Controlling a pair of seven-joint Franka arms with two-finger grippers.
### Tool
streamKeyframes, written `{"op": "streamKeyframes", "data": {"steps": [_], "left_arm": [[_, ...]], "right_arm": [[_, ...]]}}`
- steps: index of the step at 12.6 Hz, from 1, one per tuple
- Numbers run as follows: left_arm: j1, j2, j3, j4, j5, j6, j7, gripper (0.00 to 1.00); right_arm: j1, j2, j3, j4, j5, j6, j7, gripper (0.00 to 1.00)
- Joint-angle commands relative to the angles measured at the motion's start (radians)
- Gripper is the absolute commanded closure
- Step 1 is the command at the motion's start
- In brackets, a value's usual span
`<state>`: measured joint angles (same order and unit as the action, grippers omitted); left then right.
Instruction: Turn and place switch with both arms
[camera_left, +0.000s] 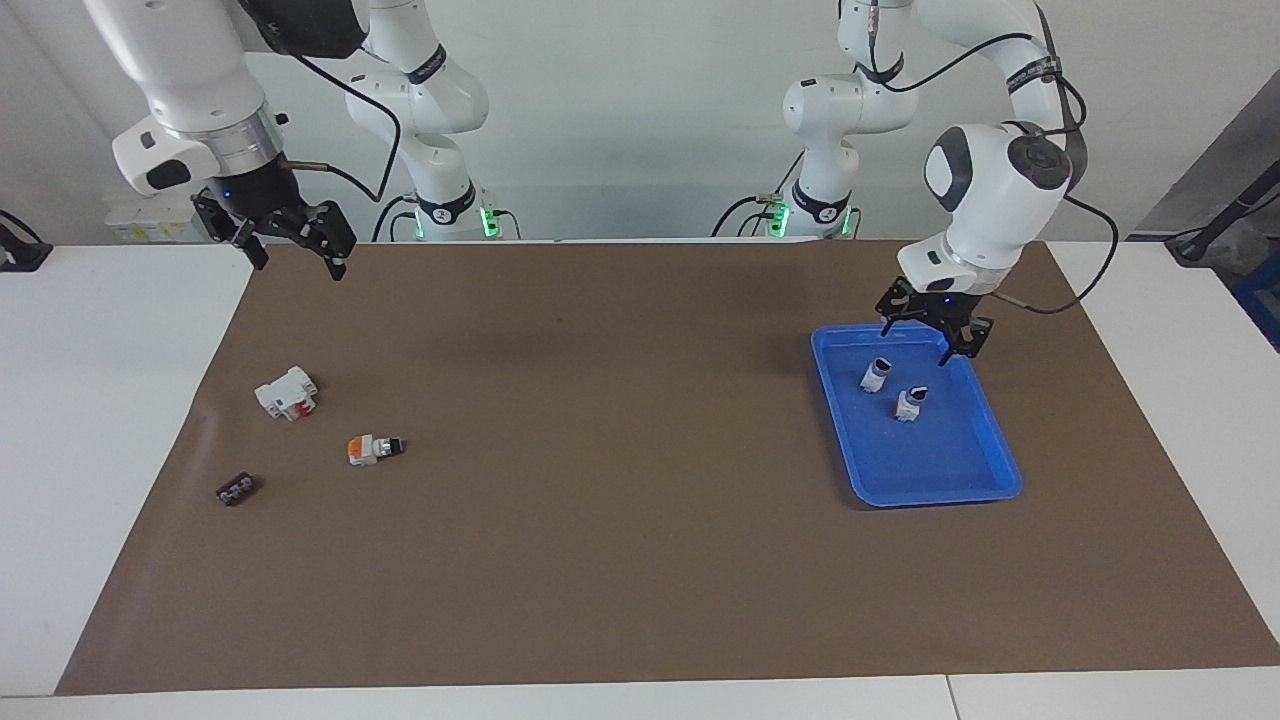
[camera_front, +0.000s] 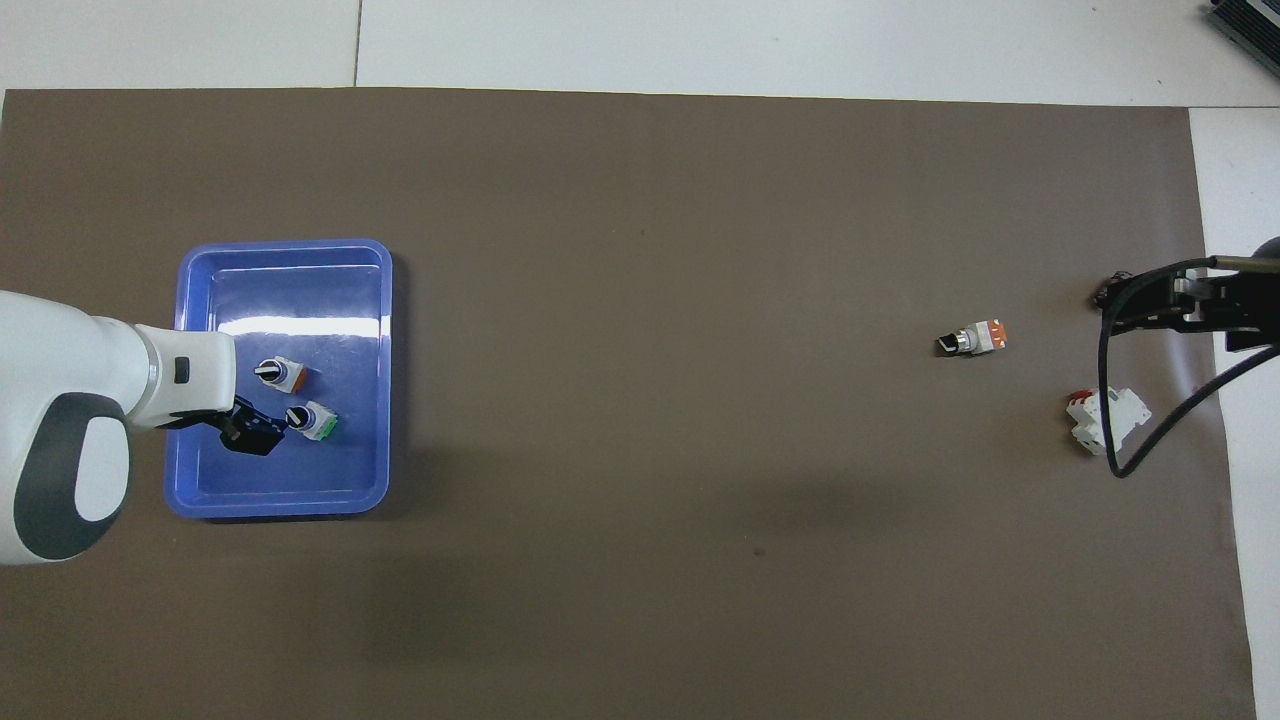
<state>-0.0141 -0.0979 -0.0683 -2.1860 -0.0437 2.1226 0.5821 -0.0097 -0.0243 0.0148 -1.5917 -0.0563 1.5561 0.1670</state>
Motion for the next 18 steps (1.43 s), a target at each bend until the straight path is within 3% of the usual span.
{"op": "streamKeyframes", "data": {"steps": [1, 5, 7, 10, 14, 18], "left_arm": [[-0.037, -0.016, 0.008, 0.053, 0.018, -0.027, -0.157, 0.01], [-0.043, -0.029, -0.025, 0.165, 0.018, -0.116, -0.324, 0.01], [-0.044, -0.011, -0.025, 0.305, 0.018, -0.237, -0.362, 0.01], [-0.044, 0.003, -0.027, 0.455, 0.016, -0.305, -0.447, 0.00], [-0.041, 0.121, -0.024, 0.753, 0.016, -0.507, -0.534, 0.00], [-0.034, 0.081, -0.024, 0.739, 0.019, -0.676, -0.538, 0.00]], "right_arm": [[-0.013, -0.023, 0.008, -0.031, 0.003, 0.021, -0.023, 0.00], [-0.016, -0.023, 0.007, -0.033, 0.019, 0.019, -0.020, 0.00], [-0.015, -0.023, 0.008, -0.030, 0.019, 0.022, -0.018, 0.00], [-0.004, -0.025, 0.013, -0.031, 0.019, 0.015, -0.017, 0.00], [-0.004, -0.025, 0.013, -0.031, 0.019, 0.015, -0.017, 0.00], [-0.004, -0.025, 0.013, -0.031, 0.019, 0.016, -0.017, 0.00]]}}
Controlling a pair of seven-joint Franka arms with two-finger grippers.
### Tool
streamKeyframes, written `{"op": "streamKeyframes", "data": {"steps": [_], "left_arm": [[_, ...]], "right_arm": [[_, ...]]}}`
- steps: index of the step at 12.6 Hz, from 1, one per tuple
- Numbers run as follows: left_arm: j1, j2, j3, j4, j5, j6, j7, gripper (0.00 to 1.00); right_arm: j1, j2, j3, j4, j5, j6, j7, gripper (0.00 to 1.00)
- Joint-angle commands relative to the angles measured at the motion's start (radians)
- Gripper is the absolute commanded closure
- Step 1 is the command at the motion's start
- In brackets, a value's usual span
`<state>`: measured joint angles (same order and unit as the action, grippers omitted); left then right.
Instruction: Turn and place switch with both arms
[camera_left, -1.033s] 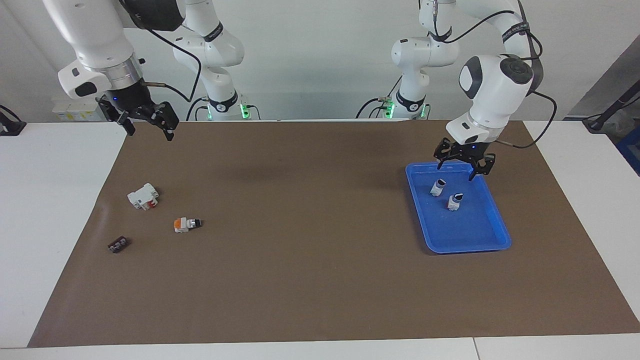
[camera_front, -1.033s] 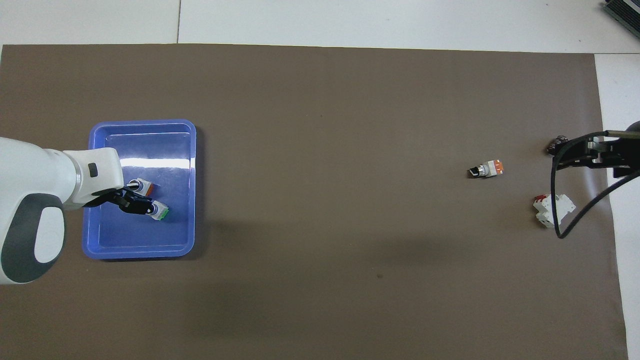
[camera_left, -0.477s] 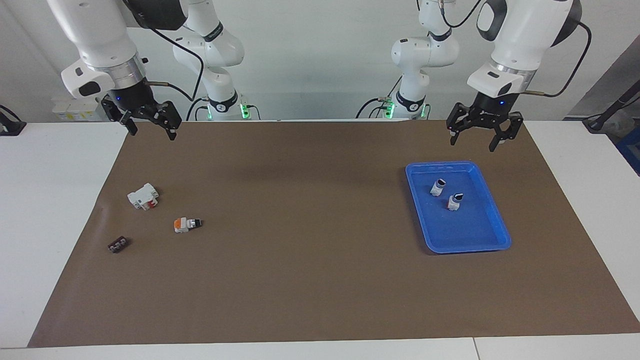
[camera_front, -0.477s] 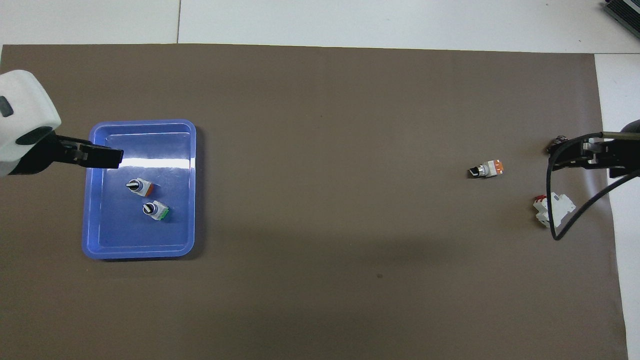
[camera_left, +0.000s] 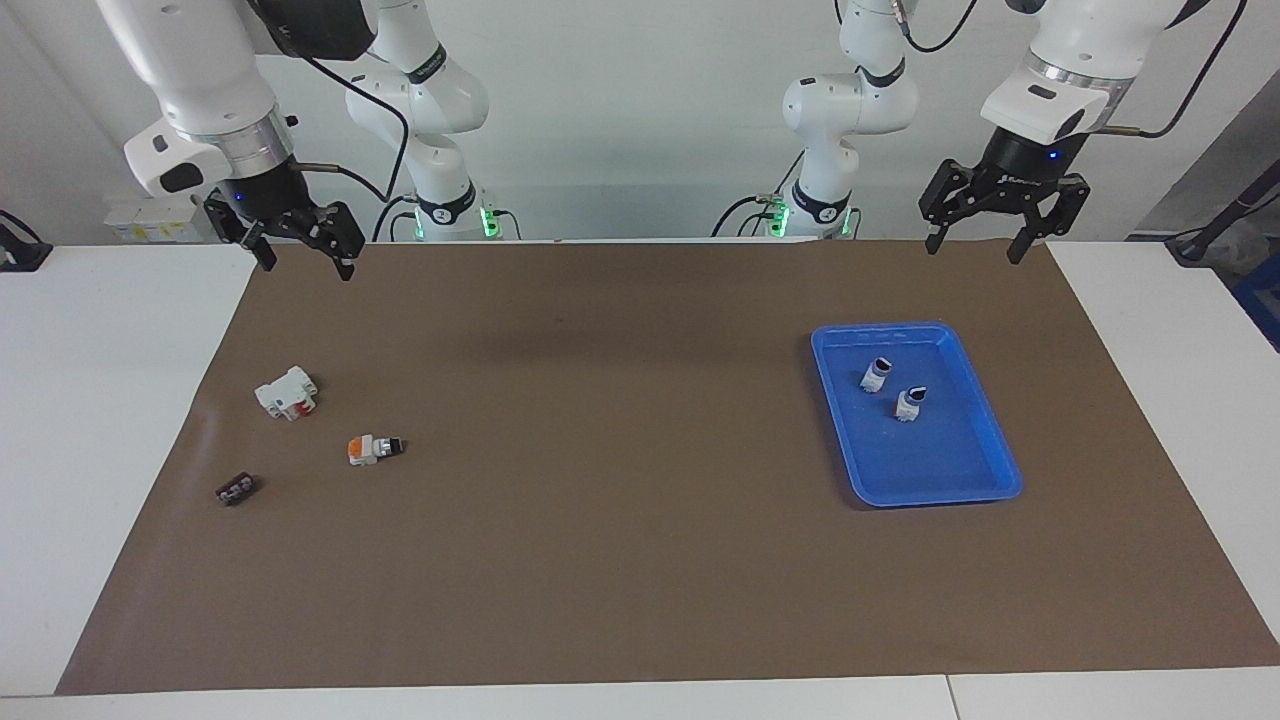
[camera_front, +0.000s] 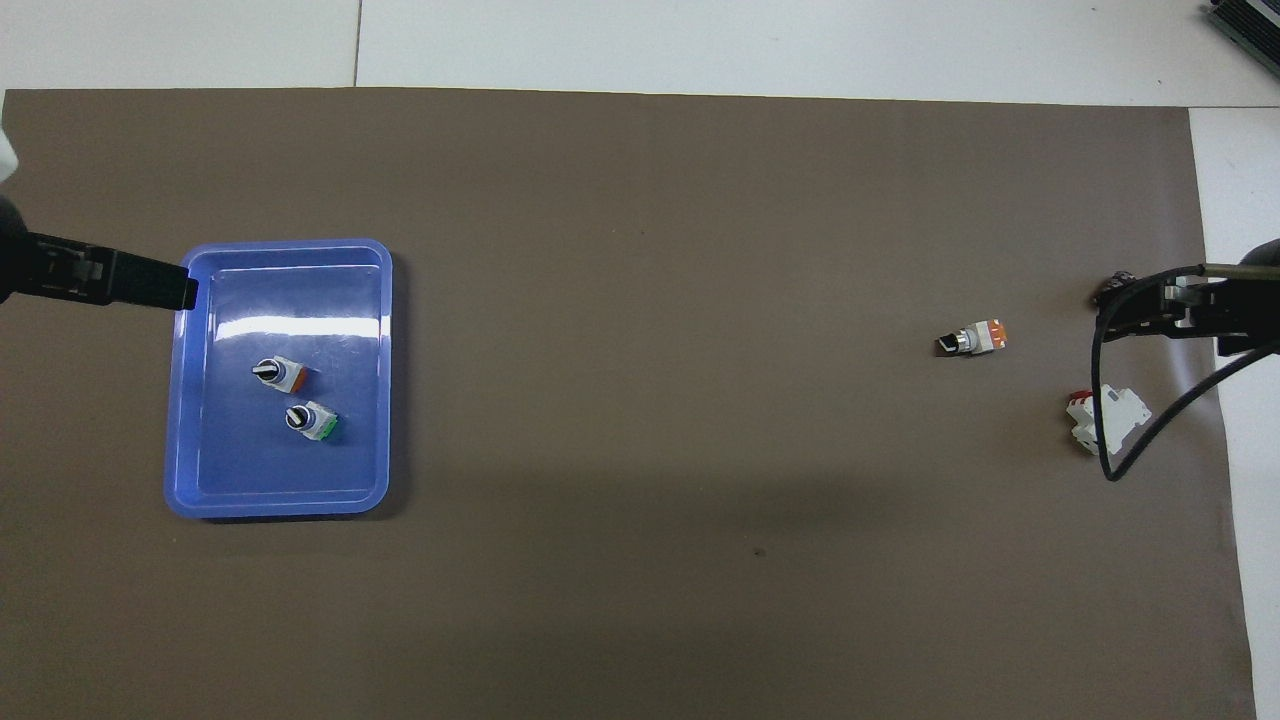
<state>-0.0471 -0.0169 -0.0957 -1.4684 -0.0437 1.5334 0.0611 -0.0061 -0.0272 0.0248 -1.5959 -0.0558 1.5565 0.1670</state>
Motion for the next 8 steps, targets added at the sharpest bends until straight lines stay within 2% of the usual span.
{"op": "streamKeyframes", "data": {"steps": [1, 8], "left_arm": [[0.001, -0.009, 0.004, 0.020, 0.019, -0.108, -0.017, 0.00], [-0.002, -0.009, 0.008, 0.014, 0.068, -0.125, -0.073, 0.00]], "right_arm": [[-0.008, -0.022, 0.001, -0.027, 0.019, 0.016, -0.017, 0.00], [-0.008, -0.022, 0.003, -0.027, 0.019, 0.014, -0.017, 0.00]]}}
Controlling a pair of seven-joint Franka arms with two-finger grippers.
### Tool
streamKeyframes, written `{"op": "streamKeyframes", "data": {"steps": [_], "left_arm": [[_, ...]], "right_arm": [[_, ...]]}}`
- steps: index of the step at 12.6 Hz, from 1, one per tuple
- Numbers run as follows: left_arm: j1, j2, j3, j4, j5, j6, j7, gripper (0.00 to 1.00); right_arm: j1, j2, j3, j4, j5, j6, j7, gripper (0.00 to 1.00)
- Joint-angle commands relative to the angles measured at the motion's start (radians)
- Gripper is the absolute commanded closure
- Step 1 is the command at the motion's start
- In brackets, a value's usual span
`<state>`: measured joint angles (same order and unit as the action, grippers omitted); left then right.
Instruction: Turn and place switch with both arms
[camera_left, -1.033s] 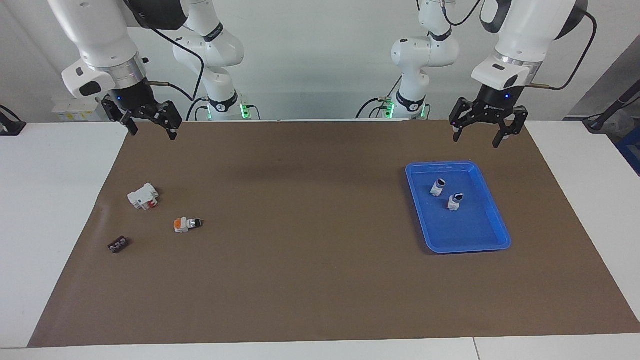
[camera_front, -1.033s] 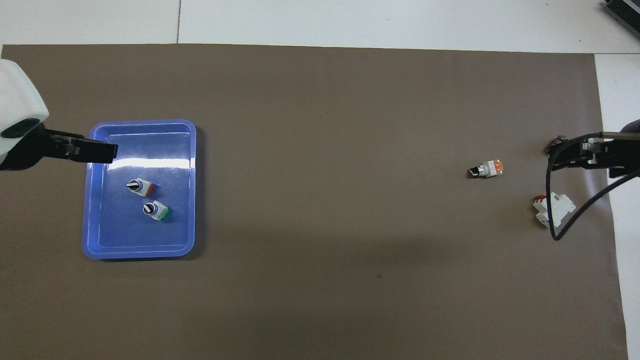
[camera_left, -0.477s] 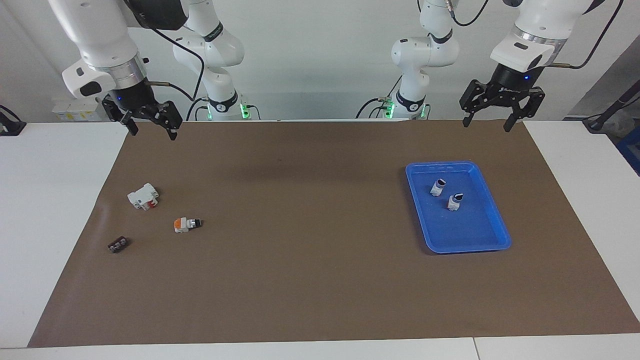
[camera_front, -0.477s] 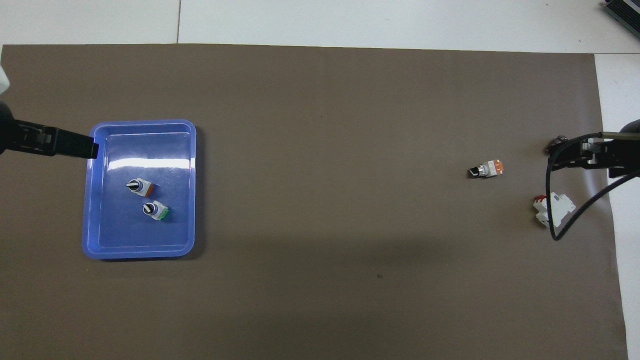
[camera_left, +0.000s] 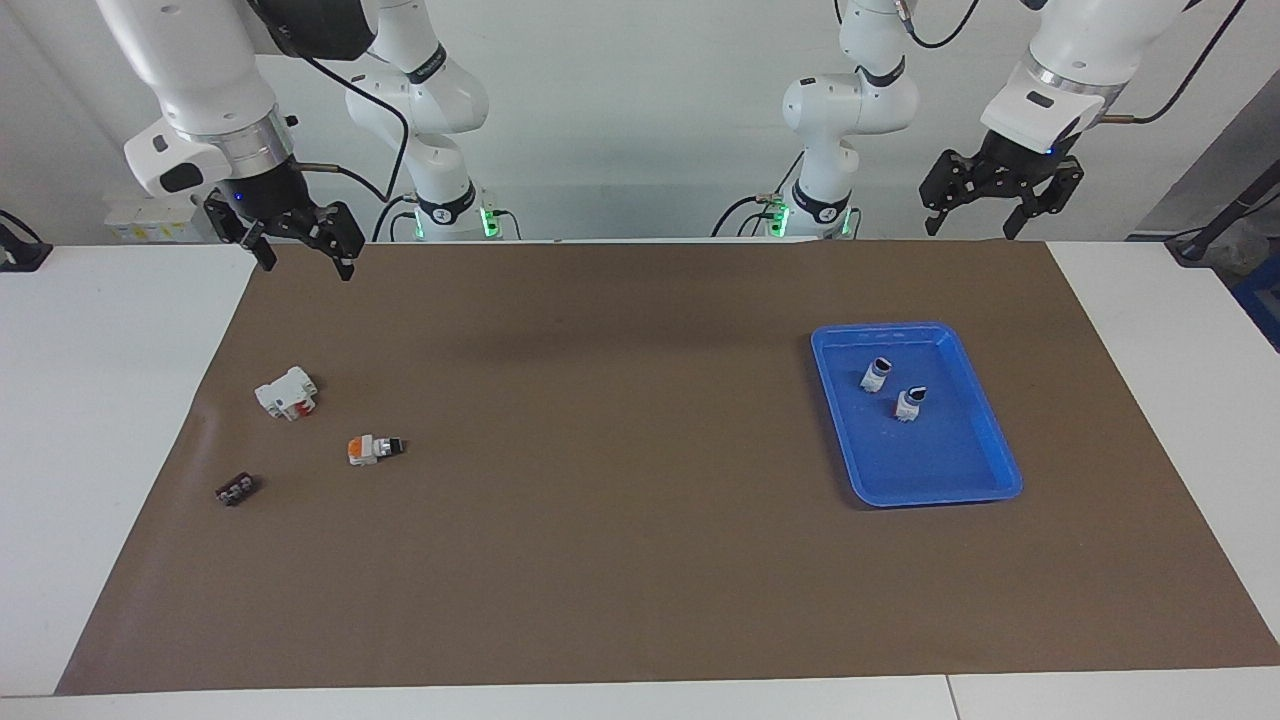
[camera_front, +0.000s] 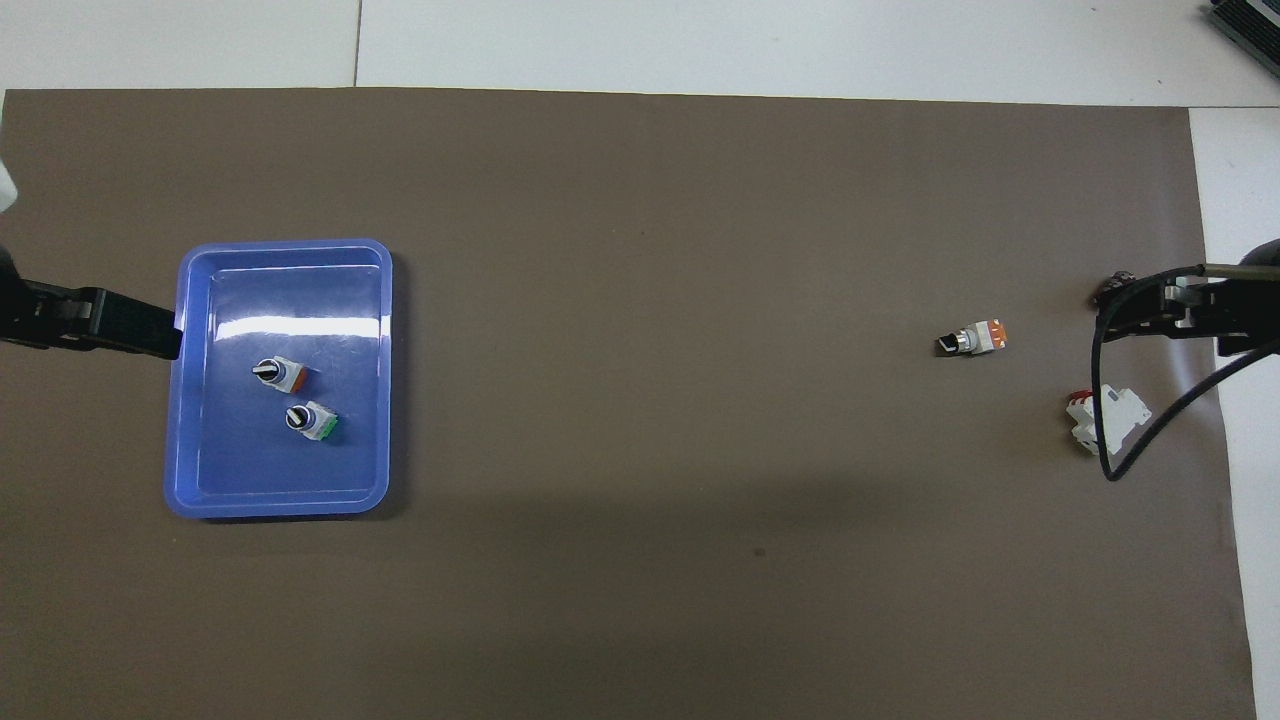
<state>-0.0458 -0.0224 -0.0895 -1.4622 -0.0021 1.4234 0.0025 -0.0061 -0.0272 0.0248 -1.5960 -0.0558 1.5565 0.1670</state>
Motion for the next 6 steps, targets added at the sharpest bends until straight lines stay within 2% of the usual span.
{"op": "streamKeyframes", "data": {"steps": [1, 6], "left_arm": [[-0.002, -0.007, -0.002, 0.005, 0.027, -0.011, -0.013, 0.00], [0.001, -0.008, 0.008, 0.006, 0.008, -0.011, -0.003, 0.00]], "right_arm": [[-0.008, -0.022, 0.003, -0.027, 0.019, 0.014, -0.017, 0.00], [-0.008, -0.022, 0.003, -0.027, 0.019, 0.014, -0.017, 0.00]]}}
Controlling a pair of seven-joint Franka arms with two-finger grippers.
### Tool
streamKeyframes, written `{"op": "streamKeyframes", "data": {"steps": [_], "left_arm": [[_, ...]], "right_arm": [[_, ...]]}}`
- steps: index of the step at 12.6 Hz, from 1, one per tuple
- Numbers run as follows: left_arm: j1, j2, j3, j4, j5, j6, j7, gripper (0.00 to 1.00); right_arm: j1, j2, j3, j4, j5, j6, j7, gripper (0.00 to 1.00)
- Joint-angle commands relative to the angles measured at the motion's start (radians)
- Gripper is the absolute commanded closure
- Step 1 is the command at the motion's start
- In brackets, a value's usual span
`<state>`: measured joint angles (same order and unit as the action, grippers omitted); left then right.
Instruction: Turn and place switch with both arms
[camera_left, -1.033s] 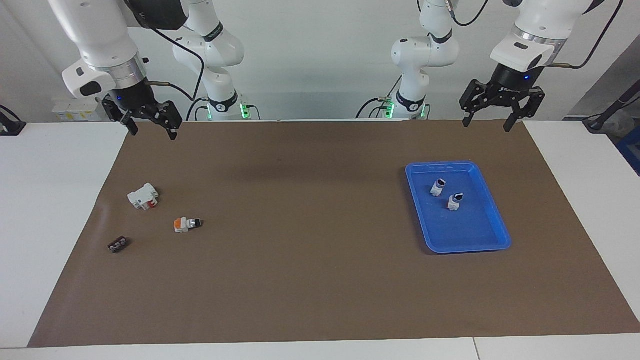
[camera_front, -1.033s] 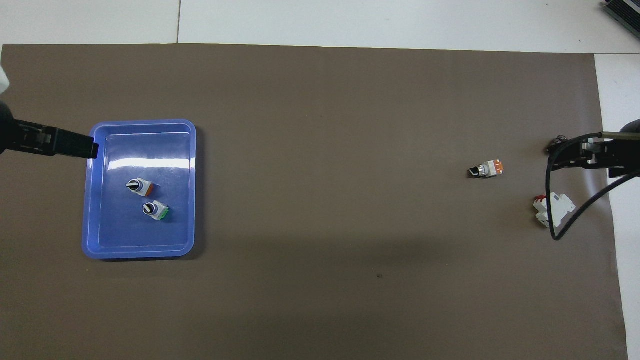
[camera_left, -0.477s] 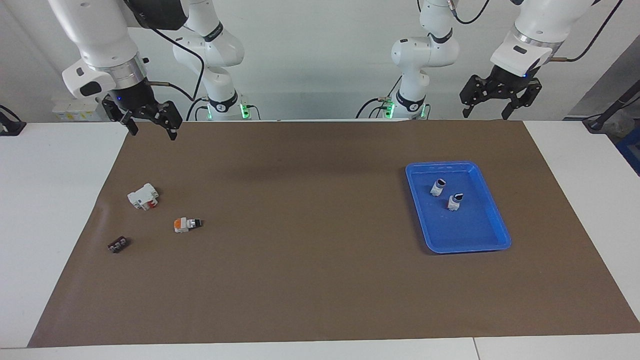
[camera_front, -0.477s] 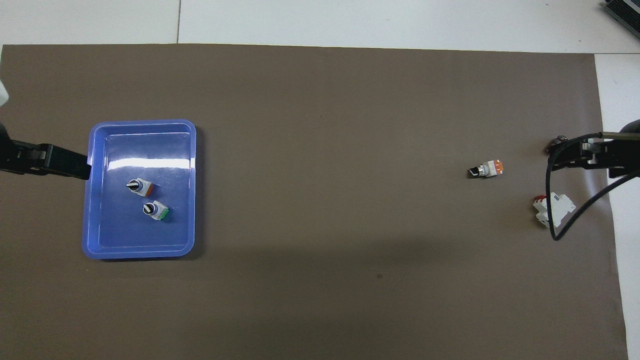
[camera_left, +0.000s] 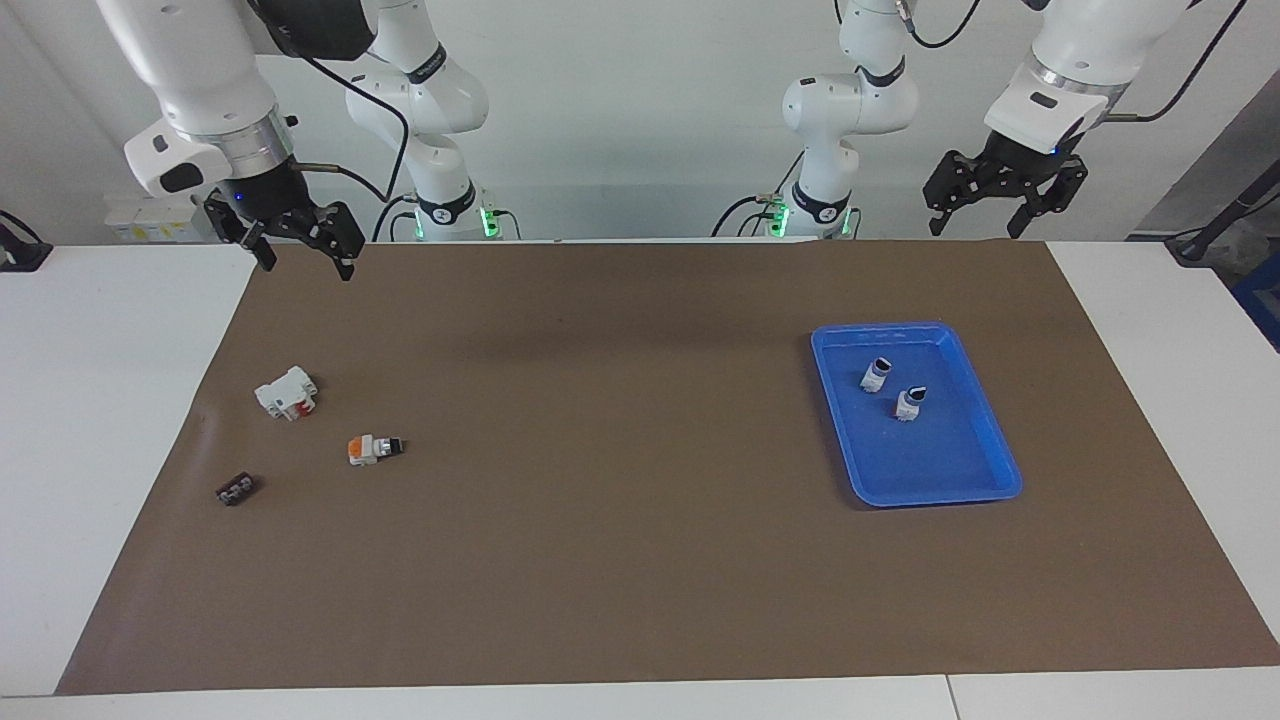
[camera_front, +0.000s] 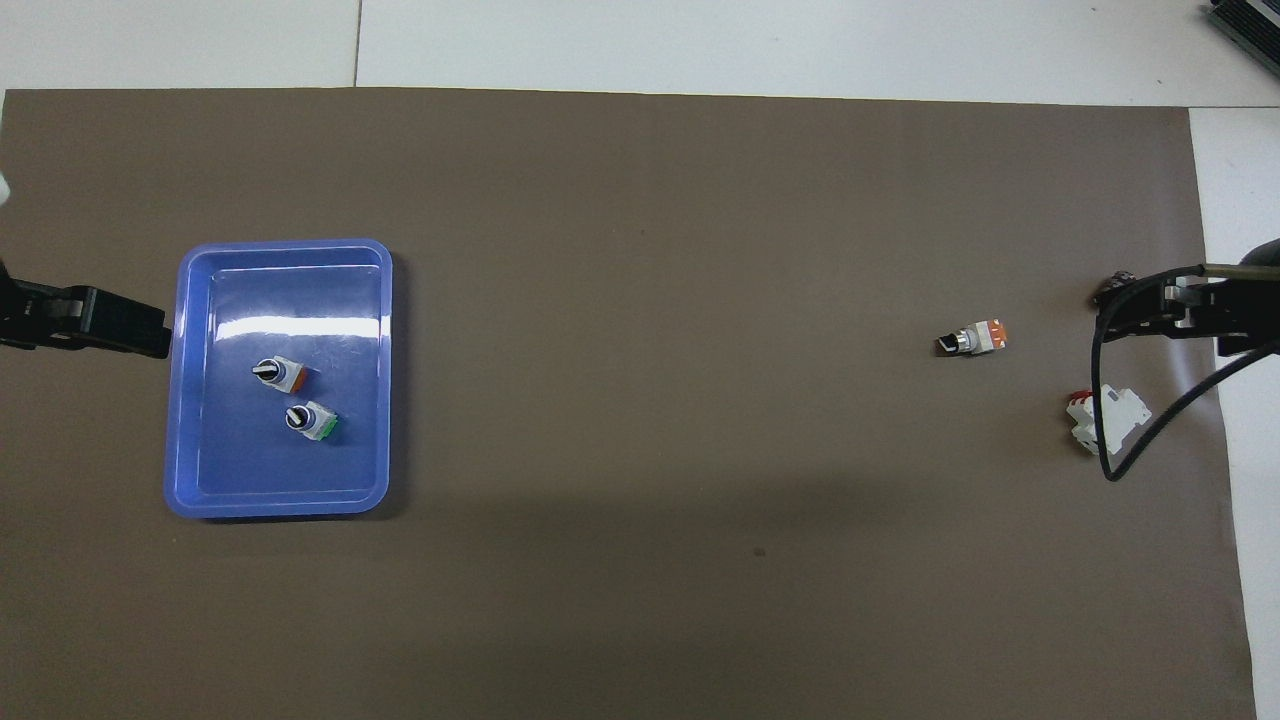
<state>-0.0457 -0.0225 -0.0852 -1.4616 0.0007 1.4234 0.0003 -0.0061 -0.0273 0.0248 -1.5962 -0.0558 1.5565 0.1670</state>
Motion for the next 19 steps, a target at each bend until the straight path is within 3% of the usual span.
{"op": "streamKeyframes", "data": {"steps": [1, 9, 12, 19], "left_arm": [[0.003, -0.008, 0.005, 0.006, 0.005, -0.011, 0.000, 0.00], [0.003, -0.011, 0.010, 0.007, 0.022, 0.012, 0.012, 0.00], [-0.003, -0.020, 0.068, 0.007, 0.016, 0.005, 0.070, 0.00], [0.030, 0.000, 0.049, 0.026, 0.010, -0.011, 0.119, 0.00]], "right_arm": [[-0.008, -0.022, 0.003, -0.027, 0.019, 0.014, -0.017, 0.00], [-0.008, -0.022, 0.003, -0.027, 0.019, 0.014, -0.017, 0.00], [-0.008, -0.022, 0.001, -0.027, 0.019, 0.014, -0.017, 0.00], [-0.008, -0.022, 0.003, -0.027, 0.019, 0.014, -0.017, 0.00]]}}
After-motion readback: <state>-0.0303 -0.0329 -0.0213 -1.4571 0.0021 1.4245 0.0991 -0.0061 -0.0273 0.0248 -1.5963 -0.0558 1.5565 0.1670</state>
